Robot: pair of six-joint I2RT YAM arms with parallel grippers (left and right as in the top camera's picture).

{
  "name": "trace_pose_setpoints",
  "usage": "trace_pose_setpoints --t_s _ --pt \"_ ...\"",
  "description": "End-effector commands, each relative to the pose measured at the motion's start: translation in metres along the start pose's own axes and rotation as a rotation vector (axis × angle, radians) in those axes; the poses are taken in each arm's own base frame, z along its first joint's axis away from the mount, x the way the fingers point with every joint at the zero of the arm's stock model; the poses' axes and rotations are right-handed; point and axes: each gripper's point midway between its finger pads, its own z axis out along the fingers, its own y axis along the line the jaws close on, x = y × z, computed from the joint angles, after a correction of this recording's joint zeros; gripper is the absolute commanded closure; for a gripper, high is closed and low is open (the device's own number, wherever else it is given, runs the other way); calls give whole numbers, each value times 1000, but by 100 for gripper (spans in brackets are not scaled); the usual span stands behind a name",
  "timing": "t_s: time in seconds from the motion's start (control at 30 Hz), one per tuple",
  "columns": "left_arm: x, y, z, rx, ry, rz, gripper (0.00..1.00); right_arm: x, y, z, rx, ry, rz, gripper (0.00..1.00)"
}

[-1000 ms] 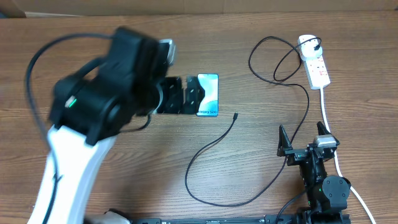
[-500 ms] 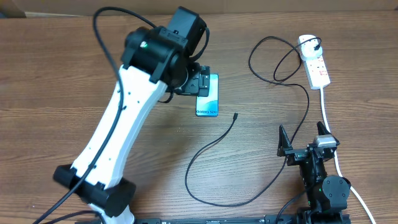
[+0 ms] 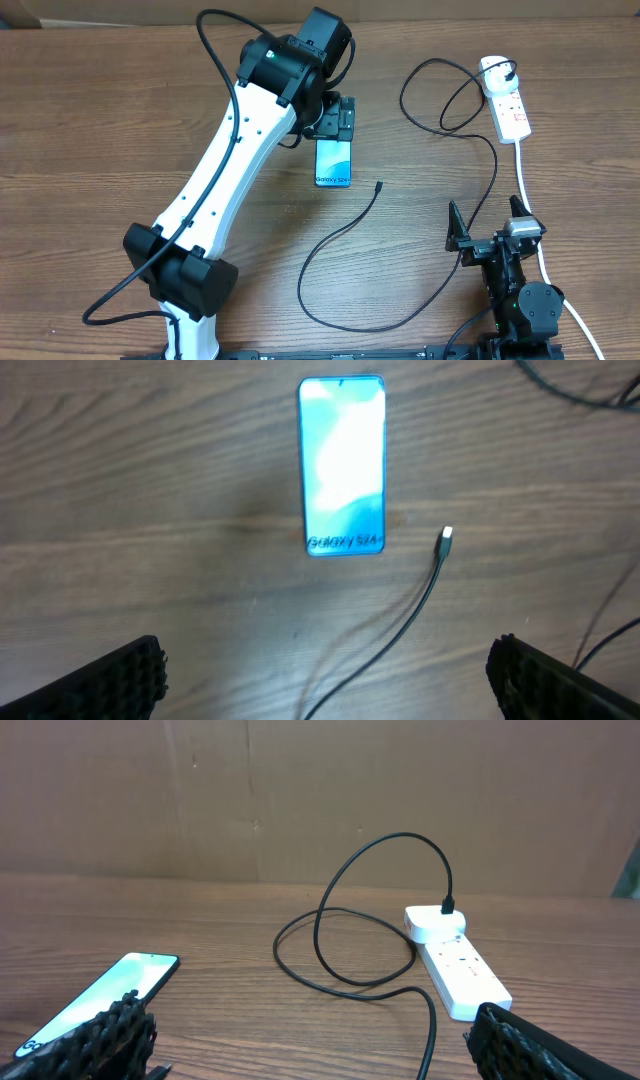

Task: Plug charger to phone and switch on socket
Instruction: 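Lower the left gripper onto the phone's top edge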

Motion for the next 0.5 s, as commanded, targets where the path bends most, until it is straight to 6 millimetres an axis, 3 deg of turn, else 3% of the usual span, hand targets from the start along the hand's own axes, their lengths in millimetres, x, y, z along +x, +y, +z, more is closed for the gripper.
trace_pose_setpoints --t_s 0.0,0.2,0.47 --pt "-10 -4 7 16 -14 -11 0 0 1 0 0 -9 -2 0" --pt "-19 -16 13 66 -34 -77 0 0 1 0 0 -9 -2 0" --pt "-41 -15 11 65 -128 -319 0 0 1 0 0 -9 -2 0"
